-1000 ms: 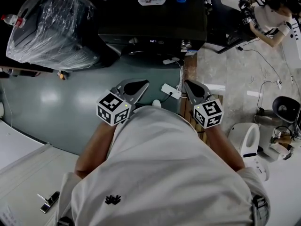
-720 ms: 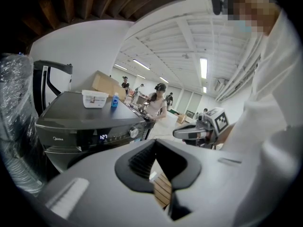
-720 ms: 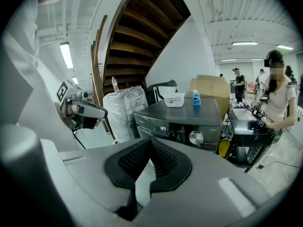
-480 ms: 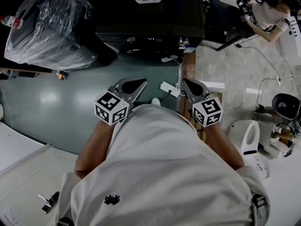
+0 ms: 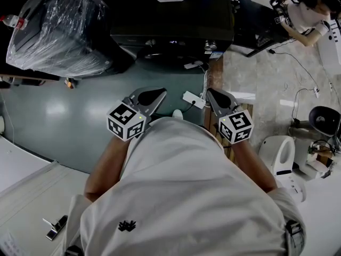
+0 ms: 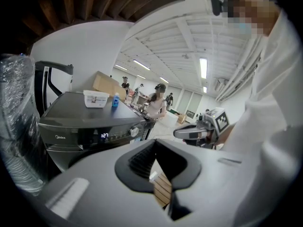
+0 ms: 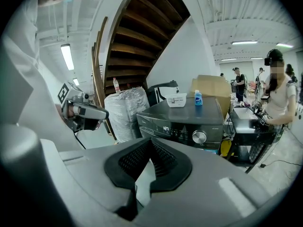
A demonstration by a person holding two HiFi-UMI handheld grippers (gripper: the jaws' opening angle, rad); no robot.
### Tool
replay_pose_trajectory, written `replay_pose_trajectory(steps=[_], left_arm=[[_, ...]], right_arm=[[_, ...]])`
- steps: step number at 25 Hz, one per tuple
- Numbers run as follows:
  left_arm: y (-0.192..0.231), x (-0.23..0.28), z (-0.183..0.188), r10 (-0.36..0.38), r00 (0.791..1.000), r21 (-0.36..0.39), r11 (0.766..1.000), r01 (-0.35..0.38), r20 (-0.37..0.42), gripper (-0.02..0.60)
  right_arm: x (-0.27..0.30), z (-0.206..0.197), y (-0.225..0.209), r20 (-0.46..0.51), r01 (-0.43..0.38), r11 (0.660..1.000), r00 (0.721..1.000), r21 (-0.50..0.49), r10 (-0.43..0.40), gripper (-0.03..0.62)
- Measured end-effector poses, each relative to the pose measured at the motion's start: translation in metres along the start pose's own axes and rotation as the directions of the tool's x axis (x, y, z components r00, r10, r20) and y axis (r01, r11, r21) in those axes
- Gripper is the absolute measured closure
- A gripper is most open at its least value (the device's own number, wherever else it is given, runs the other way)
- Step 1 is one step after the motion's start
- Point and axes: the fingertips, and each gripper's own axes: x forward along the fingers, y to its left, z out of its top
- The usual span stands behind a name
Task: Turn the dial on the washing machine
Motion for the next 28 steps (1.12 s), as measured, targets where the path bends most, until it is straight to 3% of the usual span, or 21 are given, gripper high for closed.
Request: replay_pose_trajectory(steps=[28], left_arm=[[0.0045,-0.0081,-0.0084,0.006,1.0,-0.01,1.0,-0.006,-0.011,0.525]], right_arm=[[0.0057,-0.0061,0.0075,-0.017,-0.01,1.0,1.0,-0.01,0.01,0.592]])
